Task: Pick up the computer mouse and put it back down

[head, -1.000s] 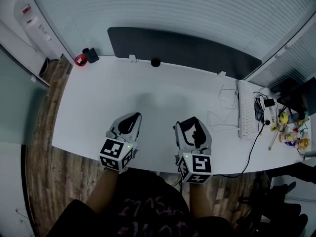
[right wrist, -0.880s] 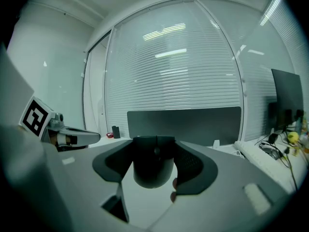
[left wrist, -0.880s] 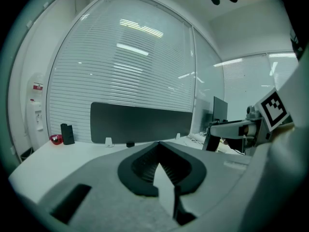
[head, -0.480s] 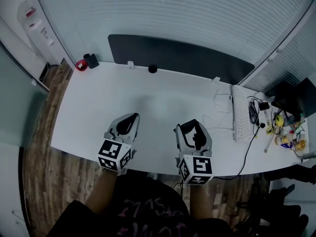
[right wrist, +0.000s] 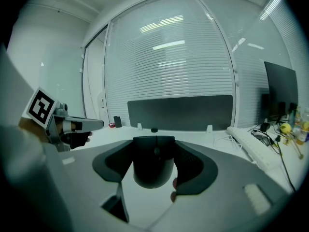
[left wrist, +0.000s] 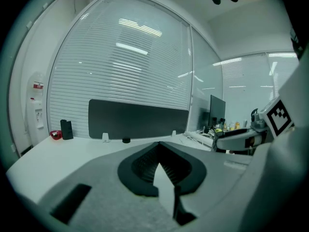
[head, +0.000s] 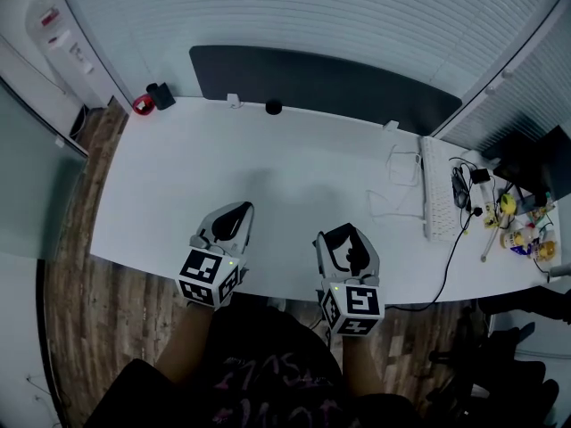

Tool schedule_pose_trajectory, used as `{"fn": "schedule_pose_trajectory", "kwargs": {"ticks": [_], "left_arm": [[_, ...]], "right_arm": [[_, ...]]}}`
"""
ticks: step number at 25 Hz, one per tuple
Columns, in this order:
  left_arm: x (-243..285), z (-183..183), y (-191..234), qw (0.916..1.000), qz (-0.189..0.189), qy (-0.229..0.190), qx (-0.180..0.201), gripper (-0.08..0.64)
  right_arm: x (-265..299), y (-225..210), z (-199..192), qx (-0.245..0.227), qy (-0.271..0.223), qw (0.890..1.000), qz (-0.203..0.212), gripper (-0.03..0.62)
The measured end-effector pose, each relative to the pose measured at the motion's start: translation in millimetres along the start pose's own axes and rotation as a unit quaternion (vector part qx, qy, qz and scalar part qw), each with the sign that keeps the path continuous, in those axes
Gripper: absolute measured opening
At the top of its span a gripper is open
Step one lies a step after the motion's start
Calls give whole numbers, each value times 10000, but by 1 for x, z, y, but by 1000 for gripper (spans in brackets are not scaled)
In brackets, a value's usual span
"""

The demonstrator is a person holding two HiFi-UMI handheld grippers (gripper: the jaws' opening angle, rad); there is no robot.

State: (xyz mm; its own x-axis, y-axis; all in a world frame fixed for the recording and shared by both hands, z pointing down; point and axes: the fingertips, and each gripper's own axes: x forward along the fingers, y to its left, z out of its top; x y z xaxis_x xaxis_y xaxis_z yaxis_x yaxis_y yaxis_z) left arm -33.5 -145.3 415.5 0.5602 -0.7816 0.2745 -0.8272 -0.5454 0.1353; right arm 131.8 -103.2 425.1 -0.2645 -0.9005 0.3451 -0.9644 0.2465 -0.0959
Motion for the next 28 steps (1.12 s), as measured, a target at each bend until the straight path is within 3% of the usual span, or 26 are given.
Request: {"fn": "schedule_pose_trajectory", "kwargs": {"ticks": [28], "left_arm": [[12, -78, 43, 9954, 38, 835, -464, -1]], "right_arm": [[53, 31, -94, 267, 1376, 9898, 271, 273]]}}
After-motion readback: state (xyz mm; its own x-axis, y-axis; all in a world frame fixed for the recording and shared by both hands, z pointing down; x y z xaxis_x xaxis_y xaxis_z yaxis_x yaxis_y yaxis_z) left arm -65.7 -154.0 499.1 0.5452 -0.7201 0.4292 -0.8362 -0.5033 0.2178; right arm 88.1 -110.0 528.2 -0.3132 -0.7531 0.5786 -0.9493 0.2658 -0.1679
